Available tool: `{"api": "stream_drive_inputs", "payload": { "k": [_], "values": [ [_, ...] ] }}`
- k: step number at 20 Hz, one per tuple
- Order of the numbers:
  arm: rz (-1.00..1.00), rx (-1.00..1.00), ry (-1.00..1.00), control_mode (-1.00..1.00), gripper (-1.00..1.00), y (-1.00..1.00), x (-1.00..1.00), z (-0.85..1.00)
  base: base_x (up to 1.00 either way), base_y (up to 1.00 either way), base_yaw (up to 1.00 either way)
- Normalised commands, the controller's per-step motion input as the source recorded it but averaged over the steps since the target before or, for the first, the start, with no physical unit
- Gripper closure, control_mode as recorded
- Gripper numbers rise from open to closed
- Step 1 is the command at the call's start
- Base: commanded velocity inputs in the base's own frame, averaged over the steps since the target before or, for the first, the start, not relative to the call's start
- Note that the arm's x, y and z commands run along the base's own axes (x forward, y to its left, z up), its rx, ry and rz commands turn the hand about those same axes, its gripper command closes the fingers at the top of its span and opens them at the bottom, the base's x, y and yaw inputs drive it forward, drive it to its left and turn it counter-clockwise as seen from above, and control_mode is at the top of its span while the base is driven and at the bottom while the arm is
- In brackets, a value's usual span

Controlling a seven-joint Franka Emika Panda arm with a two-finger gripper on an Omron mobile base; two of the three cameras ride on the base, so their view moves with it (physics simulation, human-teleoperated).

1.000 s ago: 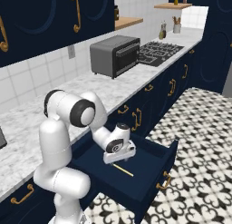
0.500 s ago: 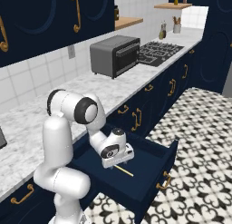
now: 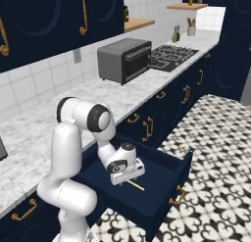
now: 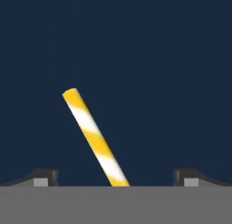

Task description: Take a straw from the drawer in front and place it inside the glass cup on the dining counter.

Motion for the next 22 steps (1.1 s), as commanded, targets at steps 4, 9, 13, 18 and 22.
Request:
{"api": "stream_drive_inputs", "payload": {
  "k": [4, 9, 13, 18, 22],
  "values": [
    [0.01, 0.00, -0.01, -1.00, -1.00, 0.00, 0.00, -0.25, 0.00, 0.00, 0.00],
    [0.01, 0.00, 0.00, -1.00, 1.00, 0.00, 0.00, -0.28, 0.00, 0.00, 0.00],
    [0.00, 0.00, 0.00, -1.00, 1.00, 0.00, 0.00, -0.27, 0.00, 0.00, 0.00],
    [0.00, 0.00, 0.00, -1.00, 1.00, 0.00, 0.00, -0.23, 0.00, 0.00, 0.00],
    [0.00, 0.00, 0.00, -1.00, 1.00, 0.00, -0.02, 0.00, 0.00, 0.00, 0.00]
  ]
}}
